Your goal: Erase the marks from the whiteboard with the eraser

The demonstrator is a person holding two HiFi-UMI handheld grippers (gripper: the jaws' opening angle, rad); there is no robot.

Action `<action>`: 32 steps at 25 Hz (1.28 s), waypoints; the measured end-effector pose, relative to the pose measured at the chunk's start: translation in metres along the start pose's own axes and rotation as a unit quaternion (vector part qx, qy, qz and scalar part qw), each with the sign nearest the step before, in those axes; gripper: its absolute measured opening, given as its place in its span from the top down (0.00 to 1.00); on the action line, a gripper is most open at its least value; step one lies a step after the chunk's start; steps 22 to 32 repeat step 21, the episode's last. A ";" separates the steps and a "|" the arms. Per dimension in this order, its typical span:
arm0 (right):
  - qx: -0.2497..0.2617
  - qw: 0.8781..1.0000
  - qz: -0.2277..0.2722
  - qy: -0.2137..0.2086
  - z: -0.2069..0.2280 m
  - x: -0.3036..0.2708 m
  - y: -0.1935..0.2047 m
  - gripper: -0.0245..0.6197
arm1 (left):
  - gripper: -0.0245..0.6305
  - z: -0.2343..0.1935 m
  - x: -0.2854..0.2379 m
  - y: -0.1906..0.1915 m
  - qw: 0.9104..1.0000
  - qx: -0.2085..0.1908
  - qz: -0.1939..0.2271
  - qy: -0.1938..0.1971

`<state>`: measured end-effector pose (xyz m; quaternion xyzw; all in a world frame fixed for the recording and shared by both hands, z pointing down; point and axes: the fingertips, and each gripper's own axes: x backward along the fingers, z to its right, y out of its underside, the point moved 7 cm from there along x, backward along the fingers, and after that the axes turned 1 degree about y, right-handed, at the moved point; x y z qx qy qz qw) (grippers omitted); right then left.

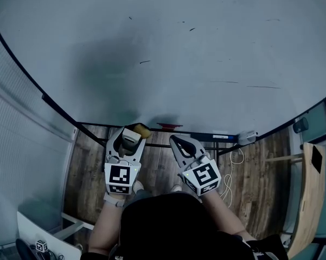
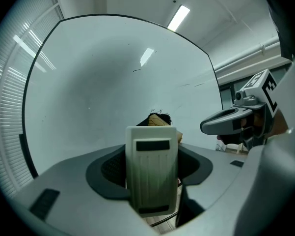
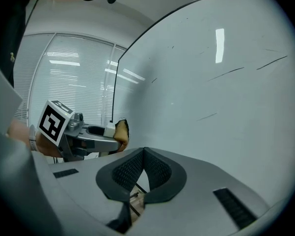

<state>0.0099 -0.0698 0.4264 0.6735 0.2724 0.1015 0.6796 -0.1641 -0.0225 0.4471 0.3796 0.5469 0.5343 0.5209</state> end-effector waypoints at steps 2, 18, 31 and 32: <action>-0.002 1.000 -0.003 -0.003 -0.001 -0.002 0.002 0.92 | 0.55 0.000 0.003 0.002 1.000 -0.002 0.001 0.002; -0.008 1.000 -0.014 -0.006 0.007 -0.010 0.003 0.92 | 0.55 0.003 -0.005 0.005 0.999 -0.029 0.004 0.027; -0.007 1.000 -0.012 -0.008 0.008 -0.011 0.001 0.92 | 0.55 0.006 -0.008 0.004 0.999 -0.042 0.004 0.031; -0.007 1.000 -0.012 -0.008 0.008 -0.011 0.001 0.92 | 0.55 0.006 -0.008 0.004 0.999 -0.042 0.004 0.031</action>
